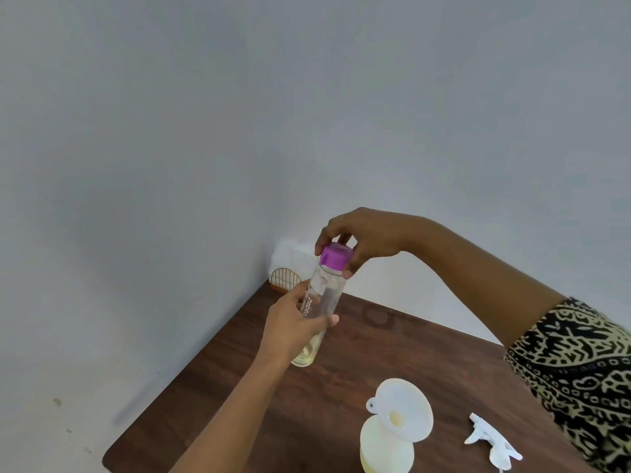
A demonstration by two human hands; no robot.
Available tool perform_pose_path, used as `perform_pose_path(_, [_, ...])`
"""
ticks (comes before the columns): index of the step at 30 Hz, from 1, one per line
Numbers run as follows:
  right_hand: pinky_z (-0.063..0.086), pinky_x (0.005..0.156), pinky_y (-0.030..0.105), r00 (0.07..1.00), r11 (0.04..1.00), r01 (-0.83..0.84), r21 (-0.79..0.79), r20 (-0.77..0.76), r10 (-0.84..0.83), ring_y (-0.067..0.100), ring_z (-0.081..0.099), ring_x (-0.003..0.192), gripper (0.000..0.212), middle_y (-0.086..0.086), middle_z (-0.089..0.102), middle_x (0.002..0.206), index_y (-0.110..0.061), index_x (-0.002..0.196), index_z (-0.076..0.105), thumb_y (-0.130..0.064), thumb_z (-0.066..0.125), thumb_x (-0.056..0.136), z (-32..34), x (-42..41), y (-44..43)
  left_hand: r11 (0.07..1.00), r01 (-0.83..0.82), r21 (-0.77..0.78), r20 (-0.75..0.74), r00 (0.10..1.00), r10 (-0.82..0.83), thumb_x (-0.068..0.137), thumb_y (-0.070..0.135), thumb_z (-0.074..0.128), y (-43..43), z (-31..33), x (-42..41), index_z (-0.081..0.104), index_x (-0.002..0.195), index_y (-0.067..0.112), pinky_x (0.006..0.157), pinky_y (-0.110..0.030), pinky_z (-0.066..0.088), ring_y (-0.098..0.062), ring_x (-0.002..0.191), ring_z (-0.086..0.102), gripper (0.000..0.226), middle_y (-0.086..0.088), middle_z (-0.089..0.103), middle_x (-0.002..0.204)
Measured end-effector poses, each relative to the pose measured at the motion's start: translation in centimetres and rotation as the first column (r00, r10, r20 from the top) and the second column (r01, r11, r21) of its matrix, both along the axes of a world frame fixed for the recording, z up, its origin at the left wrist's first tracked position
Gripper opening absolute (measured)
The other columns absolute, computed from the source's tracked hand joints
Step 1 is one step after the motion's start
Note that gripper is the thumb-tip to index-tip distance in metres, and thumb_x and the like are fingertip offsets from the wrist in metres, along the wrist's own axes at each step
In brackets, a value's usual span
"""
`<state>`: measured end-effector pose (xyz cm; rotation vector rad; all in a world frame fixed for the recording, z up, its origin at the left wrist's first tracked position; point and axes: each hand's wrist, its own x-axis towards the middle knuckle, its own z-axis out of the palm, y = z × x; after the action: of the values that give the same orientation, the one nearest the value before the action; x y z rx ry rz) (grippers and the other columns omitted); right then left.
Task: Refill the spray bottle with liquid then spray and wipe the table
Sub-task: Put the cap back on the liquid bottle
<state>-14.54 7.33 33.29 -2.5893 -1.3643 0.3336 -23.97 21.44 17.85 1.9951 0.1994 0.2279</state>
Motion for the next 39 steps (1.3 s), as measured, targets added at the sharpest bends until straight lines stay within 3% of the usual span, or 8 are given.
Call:
perform_pose_path(7, [0.051, 0.054, 0.024, 0.92, 0.919, 0.384, -0.088, -0.046, -0.389, 0.017, 0.063, 0.042, 0.076, 0.008, 0.066, 0.051, -0.002, 0.062, 0.063, -0.074, 0.047, 0.078, -0.1, -1.0, 0.8, 1.0, -0.024, -0.003, 0.09, 0.996, 0.024, 0.071, 0.037, 0.083, -1.0, -0.4, -0.6, 0.059, 0.123, 0.024, 0.077, -0.008, 0.042, -0.001, 0.096, 0.06, 0.059, 0.014, 0.065, 0.11])
perform_pose_path(11, [0.047, 0.059, 0.027, 0.865, 0.865, 0.501, -0.045, 0.054, -0.498, 0.016, 0.064, 0.046, 0.095, 0.007, 0.07, 0.059, -0.004, 0.066, 0.068, -0.077, 0.009, 0.082, 1.8, -0.8, -0.3, 0.999, -0.033, -0.039, 0.083, 0.996, 0.036, 0.073, 0.034, 0.082, -0.3, 0.1, 0.3, 0.06, 0.115, 0.026, 0.068, -0.007, 0.042, -0.002, 0.092, 0.063, 0.047, 0.014, 0.067, 0.1])
perform_pose_path(16, [0.043, 0.078, 0.019, 0.993, 0.994, 0.112, 0.006, -0.024, -0.112, 0.009, 0.056, 0.107, 0.05, -0.007, 0.054, 0.132, -0.025, 0.134, 0.049, -0.053, 0.029, 0.097, 1.7, -1.2, -0.7, 1.0, -0.028, -0.014, 0.06, 0.998, 0.028, 0.071, 0.042, 0.081, 0.5, -0.2, 1.1, 0.057, 0.127, 0.021, 0.092, -0.03, 0.052, -0.014, 0.107, 0.063, 0.065, 0.005, 0.067, 0.118])
perform_pose_path(22, [0.055, 0.067, 0.03, 0.913, 0.901, 0.38, 0.207, -0.244, -0.328, 0.02, 0.067, 0.067, 0.057, 0.007, 0.071, 0.073, -0.007, 0.093, 0.068, -0.052, 0.034, 0.097, 1.6, -0.4, -1.3, 0.997, -0.032, -0.068, 0.055, 0.998, 0.036, 0.07, 0.037, 0.083, 0.6, -0.9, 1.0, 0.059, 0.126, 0.021, 0.078, -0.016, 0.049, -0.012, 0.104, 0.064, 0.062, 0.006, 0.068, 0.115])
perform_pose_path(24, [0.053, 0.073, 0.026, 0.953, 0.929, 0.266, 0.256, -0.215, -0.214, 0.014, 0.066, 0.087, 0.025, -0.004, 0.069, 0.098, -0.017, 0.107, 0.063, -0.034, 0.048, 0.097, 1.4, 0.1, -1.9, 0.997, -0.022, -0.07, 0.063, 0.998, 0.026, 0.07, 0.036, 0.084, 0.7, -0.9, 0.9, 0.06, 0.126, 0.022, 0.08, -0.017, 0.049, -0.011, 0.104, 0.064, 0.062, 0.007, 0.069, 0.114])
perform_pose_path(28, [0.049, 0.084, 0.02, 0.971, 0.994, 0.102, 0.036, -0.222, -0.091, 0.005, 0.059, 0.104, 0.039, -0.017, 0.052, 0.125, -0.03, 0.134, 0.047, -0.03, 0.055, 0.095, -0.2, -0.1, -1.4, 0.999, -0.006, -0.051, 0.065, 0.998, 0.01, 0.07, 0.038, 0.084, 0.7, -0.9, 0.9, 0.059, 0.125, 0.02, 0.083, -0.02, 0.05, -0.012, 0.106, 0.064, 0.064, 0.006, 0.069, 0.114])
perform_pose_path(33, [0.051, 0.059, 0.026, 0.911, 0.845, 0.391, 0.366, -0.287, -0.297, 0.018, 0.06, 0.057, 0.047, 0.007, 0.067, 0.064, -0.011, 0.1, 0.069, -0.048, 0.04, 0.098, 0.3, -0.2, -1.0, 0.997, -0.019, -0.081, 0.063, 0.998, 0.025, 0.07, 0.039, 0.083, 0.7, -1.4, 0.4, 0.059, 0.124, 0.026, 0.08, -0.02, 0.05, -0.009, 0.102, 0.063, 0.061, 0.011, 0.067, 0.112])
perform_pose_path(39, [0.045, 0.083, 0.013, 0.976, 0.992, 0.032, 0.119, -0.219, -0.005, 0.006, 0.056, 0.109, 0.049, -0.02, 0.049, 0.126, -0.035, 0.131, 0.049, -0.029, 0.068, 0.086, -0.9, -0.3, -0.9, 0.994, 0.021, -0.107, 0.046, 0.999, -0.016, 0.07, 0.038, 0.084, 0.5, -1.4, 0.1, 0.058, 0.124, 0.03, 0.079, -0.02, 0.048, -0.007, 0.101, 0.062, 0.061, 0.013, 0.067, 0.11])
